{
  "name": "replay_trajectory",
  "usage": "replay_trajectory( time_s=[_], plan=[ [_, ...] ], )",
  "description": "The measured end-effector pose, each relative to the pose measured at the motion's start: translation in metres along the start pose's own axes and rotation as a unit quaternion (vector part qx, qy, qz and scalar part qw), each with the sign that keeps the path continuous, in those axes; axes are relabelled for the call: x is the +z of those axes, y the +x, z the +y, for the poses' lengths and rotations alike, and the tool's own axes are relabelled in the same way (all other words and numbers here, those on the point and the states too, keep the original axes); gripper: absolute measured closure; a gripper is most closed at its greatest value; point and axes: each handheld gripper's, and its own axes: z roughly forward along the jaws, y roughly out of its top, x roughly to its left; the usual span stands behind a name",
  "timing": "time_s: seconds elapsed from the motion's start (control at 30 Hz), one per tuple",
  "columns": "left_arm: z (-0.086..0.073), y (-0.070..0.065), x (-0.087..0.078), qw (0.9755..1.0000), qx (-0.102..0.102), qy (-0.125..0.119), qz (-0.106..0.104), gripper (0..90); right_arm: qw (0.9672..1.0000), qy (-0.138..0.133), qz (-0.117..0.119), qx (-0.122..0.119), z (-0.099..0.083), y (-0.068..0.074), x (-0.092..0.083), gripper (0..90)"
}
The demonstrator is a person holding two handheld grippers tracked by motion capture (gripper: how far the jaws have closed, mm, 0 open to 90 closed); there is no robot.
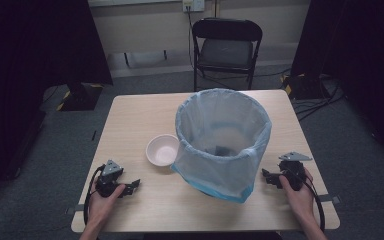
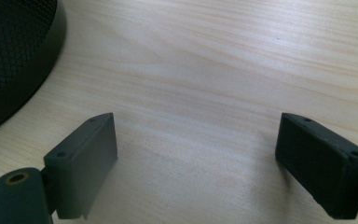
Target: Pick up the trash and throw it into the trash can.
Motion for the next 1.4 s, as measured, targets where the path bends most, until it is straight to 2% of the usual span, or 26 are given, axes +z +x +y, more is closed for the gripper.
replay_trajectory(
  time_s=[0.1, 0.23, 0.27, 0.4, 0.47, 0.63, 0.73, 0.77, 0.83, 0.87, 0.9, 1.03, 1.13, 1.2, 1.3, 1.37, 1.4],
  plan=[
    [0.0, 0.0, 0.0, 1.0, -0.002, 0.0, 0.002, 15.2, 1.0, 0.0, 0.0, 0.0, 0.0, 0.0, 0.0, 12.0],
    [0.001, 0.002, -0.001, 0.9997, -0.025, -0.004, -0.004, 17.4, 1.0, 0.0, 0.0, 0.0, 0.0, 0.0, 0.0, 12.0],
    [0.001, 0.004, -0.002, 0.9992, -0.038, -0.003, -0.009, 18.1, 1.0, 0.0, 0.0, 0.0, 0.0, 0.0, 0.0, 12.0],
    [0.002, 0.005, -0.003, 0.999, -0.043, -0.003, -0.012, 19.6, 1.0, 0.0, 0.0, 0.0, 0.0, 0.0, 0.0, 12.0],
    [0.005, 0.006, -0.005, 0.9985, -0.051, -0.005, -0.02, 22.3, 1.0, 0.0, 0.0, 0.0, 0.0, 0.0, 0.0, 12.0],
    [0.015, 0.006, -0.008, 0.998, -0.05, -0.024, -0.029, 23.8, 1.0, 0.0, 0.0, 0.0, 0.0, 0.0, 0.0, 12.0],
    [0.029, 0.005, -0.008, 0.9982, -0.037, -0.031, -0.037, 23.5, 1.0, 0.0, 0.0, 0.0, 0.0, 0.0, 0.0, 12.0],
    [0.029, 0.005, -0.008, 0.9982, -0.037, -0.031, -0.037, 23.5, 1.0, 0.0, 0.0, 0.0, 0.0, 0.0, 0.0, 12.0],
    [0.037, 0.003, -0.007, 0.9984, -0.024, -0.028, -0.043, 23.5, 1.0, 0.0, 0.0, 0.0, 0.0, 0.0, 0.0, 12.0],
    [0.044, 0.002, -0.007, 0.9982, -0.023, -0.03, -0.046, 23.5, 1.0, 0.0, 0.0, 0.0, 0.0, 0.0, 0.0, 12.0],
    [0.048, 0.002, -0.006, 0.9978, -0.025, -0.034, -0.051, 23.5, 1.0, 0.0, 0.0, 0.0, 0.0, 0.0, 0.0, 12.0],
    [0.058, 0.005, -0.004, 0.9979, -0.02, -0.038, -0.048, 23.4, 1.0, 0.0, 0.0, 0.0, 0.0, 0.0, 0.0, 12.0],
    [0.068, 0.009, -0.001, 0.9973, -0.031, -0.047, -0.048, 23.4, 1.0, 0.0, 0.0, 0.0, 0.0, 0.0, 0.0, 12.0],
    [0.075, 0.012, 0.003, 0.9959, -0.044, -0.059, -0.054, 24.3, 1.0, 0.0, 0.0, 0.0, 0.0, 0.0, 0.0, 12.0],
    [0.082, 0.014, 0.006, 0.9967, -0.034, -0.05, -0.053, 23.8, 1.0, 0.0, 0.0, 0.0, 0.0, 0.0, 0.0, 12.0],
    [0.089, 0.015, 0.008, 0.9969, -0.027, -0.054, -0.051, 23.8, 1.0, 0.0, 0.0, 0.0, 0.0, 0.0, 0.0, 12.0],
    [0.098, 0.017, 0.009, 0.9964, -0.029, -0.057, -0.054, 23.8, 1.0, 0.0, 0.0, 0.0, 0.0, 0.0, 0.0, 12.0]
  ],
)
